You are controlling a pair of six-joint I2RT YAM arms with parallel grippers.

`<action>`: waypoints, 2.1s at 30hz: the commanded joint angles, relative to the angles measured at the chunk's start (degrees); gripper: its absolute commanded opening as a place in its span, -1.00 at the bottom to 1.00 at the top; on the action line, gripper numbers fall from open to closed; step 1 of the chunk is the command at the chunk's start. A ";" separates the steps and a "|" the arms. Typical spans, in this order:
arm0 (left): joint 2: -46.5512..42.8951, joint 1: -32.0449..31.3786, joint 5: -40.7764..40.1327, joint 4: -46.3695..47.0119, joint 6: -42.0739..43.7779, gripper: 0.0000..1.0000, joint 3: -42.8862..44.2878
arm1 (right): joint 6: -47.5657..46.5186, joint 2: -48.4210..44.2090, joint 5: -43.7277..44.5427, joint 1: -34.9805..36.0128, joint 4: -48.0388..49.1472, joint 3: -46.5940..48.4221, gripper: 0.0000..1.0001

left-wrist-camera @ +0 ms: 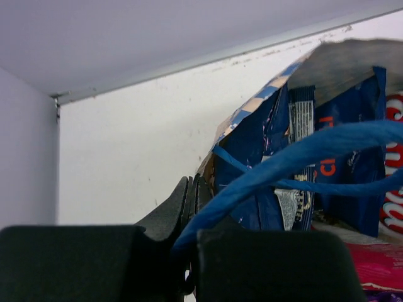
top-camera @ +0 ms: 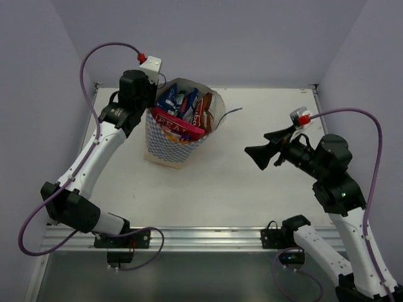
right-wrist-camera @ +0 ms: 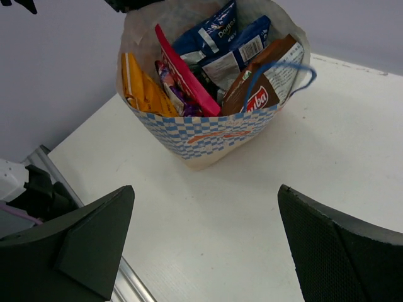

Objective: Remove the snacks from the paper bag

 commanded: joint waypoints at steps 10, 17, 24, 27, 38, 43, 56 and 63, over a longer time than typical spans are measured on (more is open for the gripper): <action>-0.61 0.69 16.22 12.25 13.47 -1.00 7.61 | 1.51 25.11 19.37 18.92 9.31 18.01 0.93; -3.68 -0.71 17.20 11.11 10.31 -1.00 -4.26 | 18.92 35.93 26.83 24.11 18.96 16.96 0.81; -3.77 -4.84 15.10 7.78 8.64 -1.00 -7.52 | 29.74 46.30 38.43 28.95 19.86 22.31 0.71; -4.21 -6.24 14.31 6.72 7.50 -1.00 -6.73 | 33.60 50.34 38.80 29.04 18.19 25.38 0.69; -5.09 -6.60 10.35 5.92 4.94 -1.00 -5.94 | 44.41 57.38 42.40 29.13 18.54 25.66 0.64; -5.27 -6.69 10.52 5.57 4.42 -1.00 -5.85 | 48.10 60.19 41.26 28.95 18.89 25.48 0.62; -6.06 -6.69 11.14 4.96 3.54 -1.00 -6.55 | 50.48 67.14 41.62 28.07 24.25 27.16 -0.27; -6.33 -6.69 9.12 5.66 3.62 -1.00 -7.87 | 44.88 59.08 38.36 27.98 29.52 23.02 -1.00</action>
